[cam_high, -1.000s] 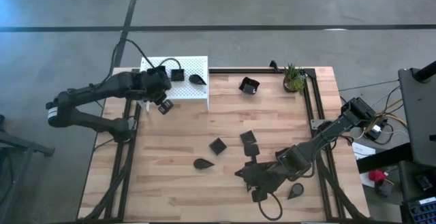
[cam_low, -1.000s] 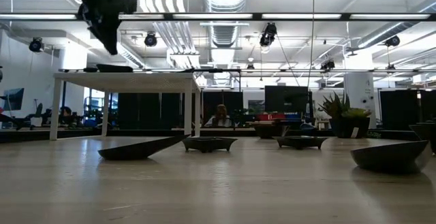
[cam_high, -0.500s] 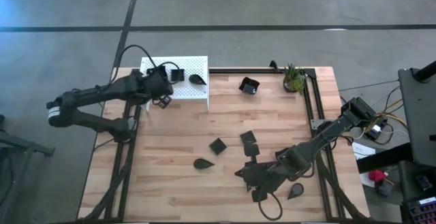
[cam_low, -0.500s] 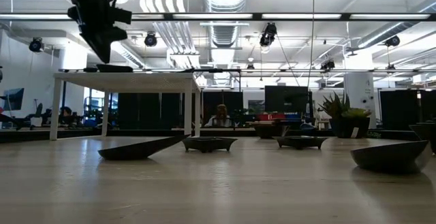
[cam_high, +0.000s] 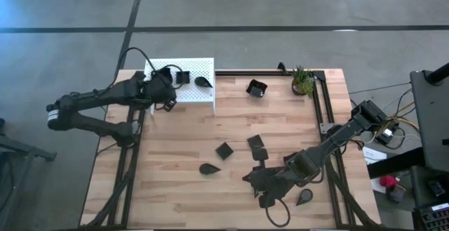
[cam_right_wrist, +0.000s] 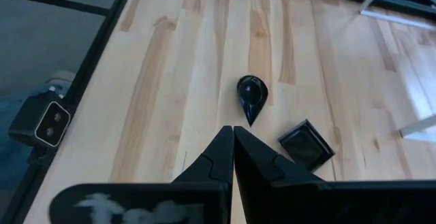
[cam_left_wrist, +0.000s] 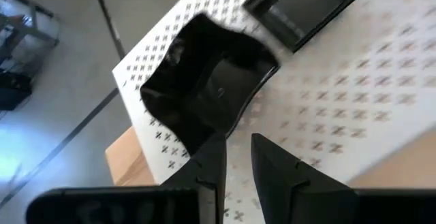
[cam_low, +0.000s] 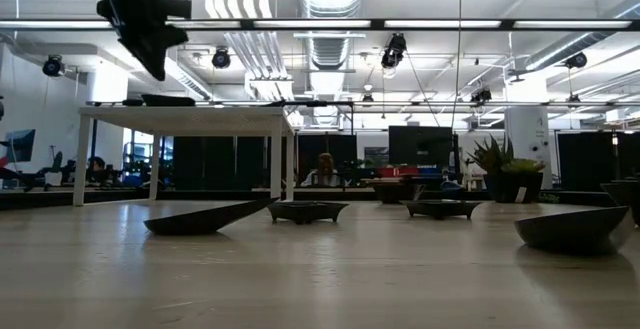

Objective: Pick & Place Mini shaped plates
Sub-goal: Stack the distorted square plate on top of the other distorted square plate on the shelf

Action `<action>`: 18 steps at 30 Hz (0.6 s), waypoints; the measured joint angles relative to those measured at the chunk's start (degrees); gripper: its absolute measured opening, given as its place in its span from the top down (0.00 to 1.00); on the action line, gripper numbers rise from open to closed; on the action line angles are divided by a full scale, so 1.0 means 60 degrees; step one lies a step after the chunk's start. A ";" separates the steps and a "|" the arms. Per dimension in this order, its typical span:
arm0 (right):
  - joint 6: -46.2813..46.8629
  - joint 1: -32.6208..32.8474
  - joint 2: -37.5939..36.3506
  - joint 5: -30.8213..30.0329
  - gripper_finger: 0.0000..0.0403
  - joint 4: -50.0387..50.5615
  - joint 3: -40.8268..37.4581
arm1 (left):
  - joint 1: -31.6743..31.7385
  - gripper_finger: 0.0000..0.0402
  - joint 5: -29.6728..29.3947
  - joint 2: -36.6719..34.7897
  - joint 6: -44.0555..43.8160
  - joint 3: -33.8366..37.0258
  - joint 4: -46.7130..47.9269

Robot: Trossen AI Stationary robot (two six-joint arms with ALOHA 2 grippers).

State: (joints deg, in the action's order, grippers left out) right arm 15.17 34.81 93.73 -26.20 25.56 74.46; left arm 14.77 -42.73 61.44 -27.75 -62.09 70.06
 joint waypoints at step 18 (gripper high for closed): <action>0.1049 0.0011 -0.0062 -0.0430 0.98 0.0604 0.0000 | -0.5546 0.84 -0.0312 -0.0214 -0.1396 -0.0396 -0.1122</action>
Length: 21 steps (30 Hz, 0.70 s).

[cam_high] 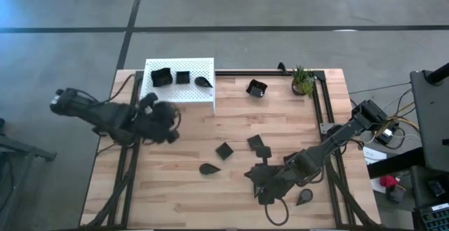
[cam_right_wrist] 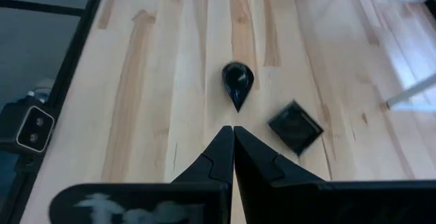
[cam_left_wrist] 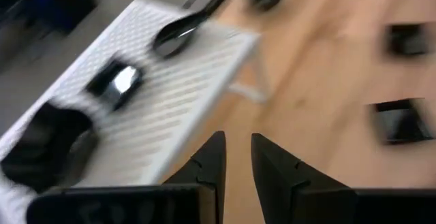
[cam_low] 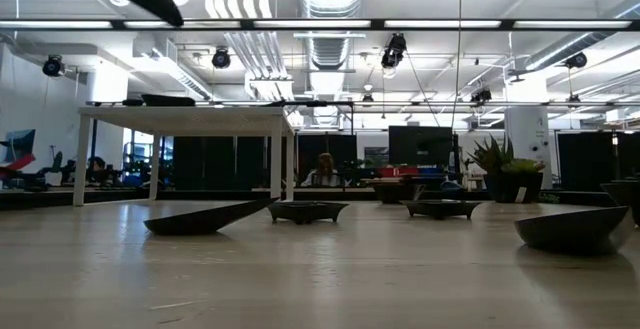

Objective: Pick & Place Mini shaped plates
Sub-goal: Stack the distorted square plate on top of the other distorted square plate on the shelf

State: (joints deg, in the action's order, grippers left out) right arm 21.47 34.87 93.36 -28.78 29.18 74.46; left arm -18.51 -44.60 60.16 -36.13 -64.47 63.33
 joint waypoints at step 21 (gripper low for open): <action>0.5066 0.0007 -0.0144 -0.0189 0.98 0.1951 -0.1360 | -0.3715 0.84 -0.0790 0.2166 0.2046 0.0015 -0.5220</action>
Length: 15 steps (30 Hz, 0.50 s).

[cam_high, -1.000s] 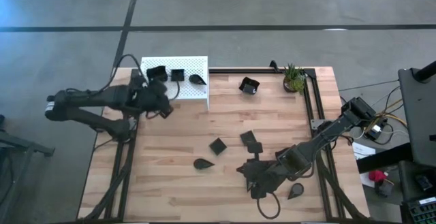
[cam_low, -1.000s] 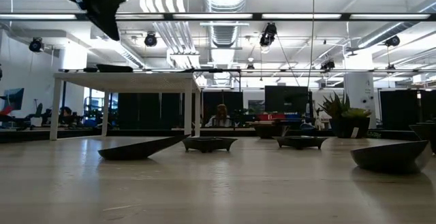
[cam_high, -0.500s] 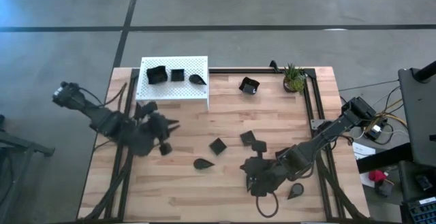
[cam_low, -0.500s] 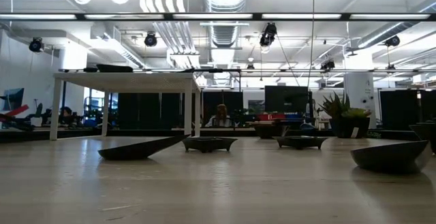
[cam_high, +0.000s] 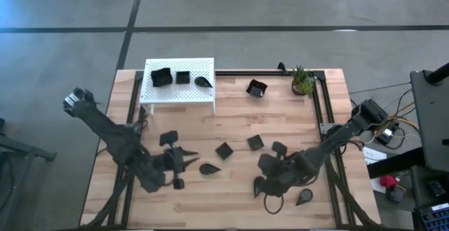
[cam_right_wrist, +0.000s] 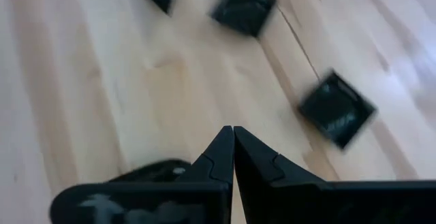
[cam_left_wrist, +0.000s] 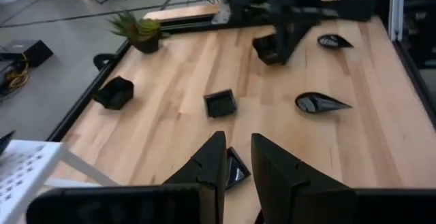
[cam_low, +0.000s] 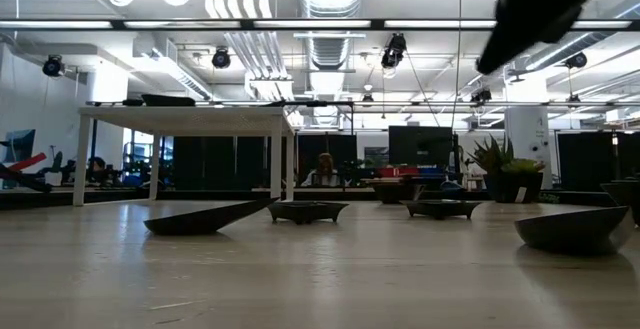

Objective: Pick & Place Mini shaped plates
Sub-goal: Stack the distorted square plate on top of the other distorted square plate on the shelf

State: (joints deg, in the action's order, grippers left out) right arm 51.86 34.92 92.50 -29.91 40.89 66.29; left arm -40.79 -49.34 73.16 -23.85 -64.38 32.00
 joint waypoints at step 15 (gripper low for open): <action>0.4262 0.0080 -0.0417 0.2616 0.98 0.1415 -0.1089 | -0.0104 0.84 -0.0441 0.1600 0.0706 0.0004 -0.1403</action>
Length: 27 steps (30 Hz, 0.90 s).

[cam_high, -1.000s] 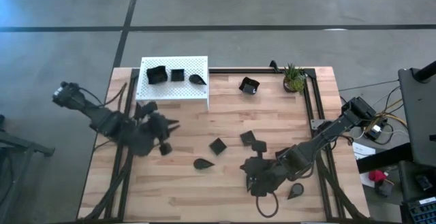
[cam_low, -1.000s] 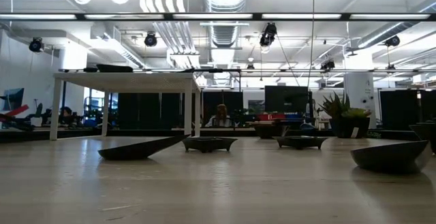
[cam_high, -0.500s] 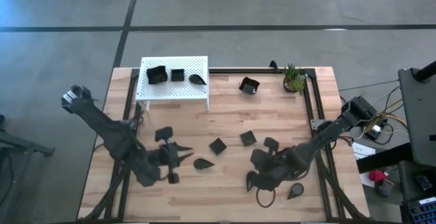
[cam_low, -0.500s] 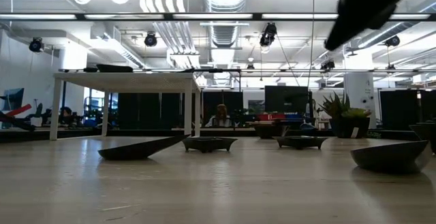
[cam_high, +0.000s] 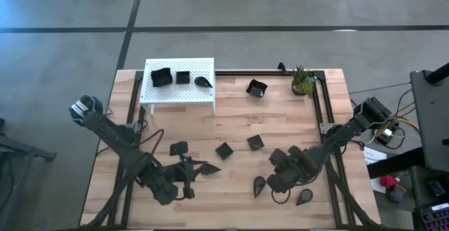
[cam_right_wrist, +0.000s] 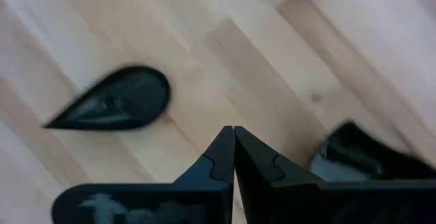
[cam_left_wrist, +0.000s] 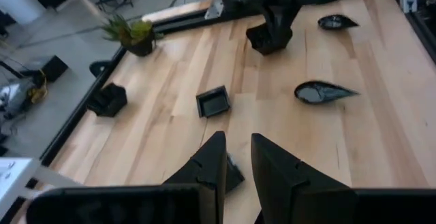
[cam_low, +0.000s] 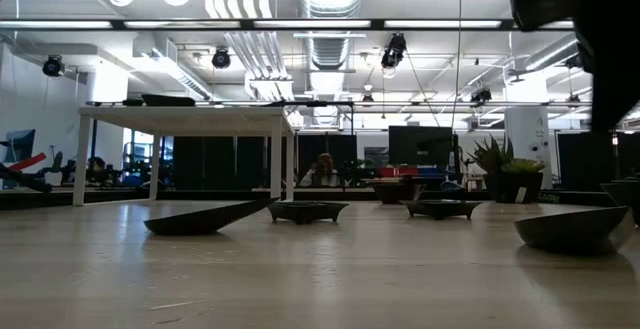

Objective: Pick & Place Mini shaped plates
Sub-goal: Stack the distorted square plate on top of the other distorted square plate on the shelf

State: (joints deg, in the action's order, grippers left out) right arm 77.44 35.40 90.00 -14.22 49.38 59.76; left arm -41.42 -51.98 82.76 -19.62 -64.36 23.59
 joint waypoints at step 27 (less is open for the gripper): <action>0.1449 -0.0007 0.0018 0.0881 0.75 0.0815 -0.0500 | -0.0082 0.84 -0.0030 0.0422 0.1275 -0.0004 -0.1404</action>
State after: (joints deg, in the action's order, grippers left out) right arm 86.13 35.35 90.11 -8.93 54.27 56.76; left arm -41.91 -52.16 85.30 -11.97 -64.38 15.17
